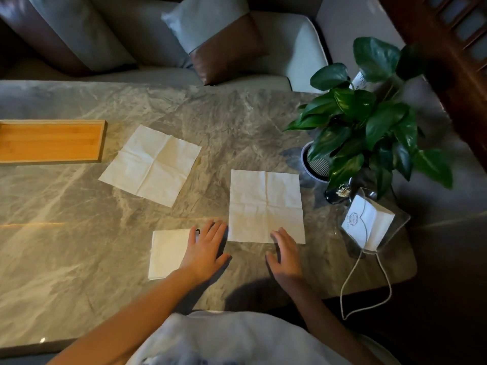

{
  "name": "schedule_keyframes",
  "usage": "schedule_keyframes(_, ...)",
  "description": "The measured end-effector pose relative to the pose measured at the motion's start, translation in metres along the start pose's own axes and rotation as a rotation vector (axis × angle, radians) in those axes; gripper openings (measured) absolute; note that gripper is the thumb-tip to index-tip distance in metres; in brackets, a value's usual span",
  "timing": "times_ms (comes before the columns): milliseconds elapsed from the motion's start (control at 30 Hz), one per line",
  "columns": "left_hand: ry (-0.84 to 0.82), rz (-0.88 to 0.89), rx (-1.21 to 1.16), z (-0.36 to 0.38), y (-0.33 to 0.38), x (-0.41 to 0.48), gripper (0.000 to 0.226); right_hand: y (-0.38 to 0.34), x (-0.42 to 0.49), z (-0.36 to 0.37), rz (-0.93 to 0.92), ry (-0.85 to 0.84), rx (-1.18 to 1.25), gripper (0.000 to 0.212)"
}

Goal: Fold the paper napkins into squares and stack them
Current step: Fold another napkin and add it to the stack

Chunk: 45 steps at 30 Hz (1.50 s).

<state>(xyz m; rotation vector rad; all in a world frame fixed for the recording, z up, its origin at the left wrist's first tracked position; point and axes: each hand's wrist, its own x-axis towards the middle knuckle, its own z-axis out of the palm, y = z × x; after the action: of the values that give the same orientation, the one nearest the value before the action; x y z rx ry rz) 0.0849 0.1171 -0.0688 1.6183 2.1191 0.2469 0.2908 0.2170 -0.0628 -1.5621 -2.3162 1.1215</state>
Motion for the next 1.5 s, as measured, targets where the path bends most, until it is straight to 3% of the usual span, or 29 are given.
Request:
schedule_keyframes(233,-0.03,-0.014,0.044,0.019,0.025,0.029,0.074,0.037,0.023,-0.034,-0.081,-0.008,-0.07,0.048)
schedule_keyframes(333,-0.031,-0.068,0.125,0.027,0.03,0.028,0.073,0.054,0.026,-0.042,-0.112,-0.068,-0.213,0.047)
schedule_keyframes(467,0.011,-0.11,0.126,0.036,0.034,0.021,0.074,0.065,0.025,-0.045,-0.174,-0.129,-0.368,0.022)
schedule_keyframes(567,-0.002,-0.108,0.141,0.041,0.033,0.015,0.08,0.065,0.026,-0.046,-0.286,-0.057,-0.359,0.004)
schedule_keyframes(700,-0.032,-0.056,0.056,0.042,0.027,0.011,0.087,0.055,0.033,-0.047,-0.414,0.003,-0.163,0.006)
schedule_keyframes(833,0.027,-0.084,-0.135,0.03,0.019,0.017,0.077,0.049,0.037,-0.051,-0.246,-0.043,0.022,0.006)
schedule_keyframes(967,0.086,-0.066,-0.244,0.017,0.016,0.029,0.031,0.048,0.037,-0.052,-0.186,-0.082,0.087,0.008)
schedule_keyframes(1033,0.082,-0.115,-0.348,0.01,0.015,0.032,0.02,0.05,0.037,-0.051,-0.161,-0.093,0.158,0.009)
schedule_keyframes(1233,0.057,-0.329,-0.429,0.009,0.01,0.032,0.017,0.068,0.036,-0.051,-0.052,-0.247,0.163,0.052)
schedule_keyframes(1400,0.052,-0.294,-0.496,0.007,0.008,0.028,0.01,0.076,0.035,-0.04,0.024,-0.085,0.114,0.017)
schedule_keyframes(1500,0.053,-0.308,-0.359,0.007,0.006,0.024,0.007,0.073,0.035,-0.038,0.119,-0.032,0.152,0.016)
